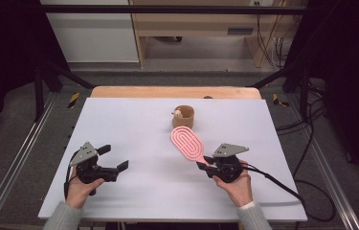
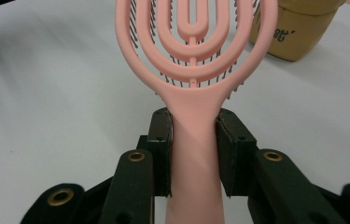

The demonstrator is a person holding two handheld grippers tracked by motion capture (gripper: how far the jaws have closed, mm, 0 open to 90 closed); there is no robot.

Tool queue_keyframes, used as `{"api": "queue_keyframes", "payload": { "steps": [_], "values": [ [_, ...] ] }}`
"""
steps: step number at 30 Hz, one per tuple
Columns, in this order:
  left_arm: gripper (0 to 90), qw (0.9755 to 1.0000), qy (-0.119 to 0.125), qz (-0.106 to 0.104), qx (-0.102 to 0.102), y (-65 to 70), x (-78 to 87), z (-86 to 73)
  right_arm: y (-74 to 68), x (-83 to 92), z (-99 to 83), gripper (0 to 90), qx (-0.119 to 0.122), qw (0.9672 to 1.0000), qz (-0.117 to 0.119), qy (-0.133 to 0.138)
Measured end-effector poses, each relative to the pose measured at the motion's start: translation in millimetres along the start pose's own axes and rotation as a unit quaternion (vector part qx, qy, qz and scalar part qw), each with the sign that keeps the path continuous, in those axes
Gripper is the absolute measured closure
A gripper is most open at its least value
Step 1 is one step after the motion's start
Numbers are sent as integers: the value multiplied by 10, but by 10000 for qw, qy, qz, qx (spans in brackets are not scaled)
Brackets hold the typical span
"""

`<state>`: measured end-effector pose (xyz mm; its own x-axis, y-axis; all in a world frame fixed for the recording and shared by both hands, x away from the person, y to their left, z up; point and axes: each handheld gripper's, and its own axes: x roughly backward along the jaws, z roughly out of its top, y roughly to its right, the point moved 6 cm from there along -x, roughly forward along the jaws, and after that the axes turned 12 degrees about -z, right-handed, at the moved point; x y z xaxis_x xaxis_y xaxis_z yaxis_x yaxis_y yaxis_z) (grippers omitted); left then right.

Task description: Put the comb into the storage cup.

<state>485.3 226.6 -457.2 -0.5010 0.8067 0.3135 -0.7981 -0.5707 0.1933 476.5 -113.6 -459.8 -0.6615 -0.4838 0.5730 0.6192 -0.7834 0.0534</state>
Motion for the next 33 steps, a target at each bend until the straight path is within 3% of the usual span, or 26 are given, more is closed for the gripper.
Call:
{"api": "queue_keyframes", "payload": {
  "steps": [20, 33],
  "values": [
    [11, 9996, -54, -265, -7, 321, -245, 117, -9, 22, 25, 695, 5, 9999, 36, 139],
    [11, 9988, 110, -453, 176, 384, -330, 247, -21, 26, 35, 695, -1, 9997, 75, 211]
  ]
}}
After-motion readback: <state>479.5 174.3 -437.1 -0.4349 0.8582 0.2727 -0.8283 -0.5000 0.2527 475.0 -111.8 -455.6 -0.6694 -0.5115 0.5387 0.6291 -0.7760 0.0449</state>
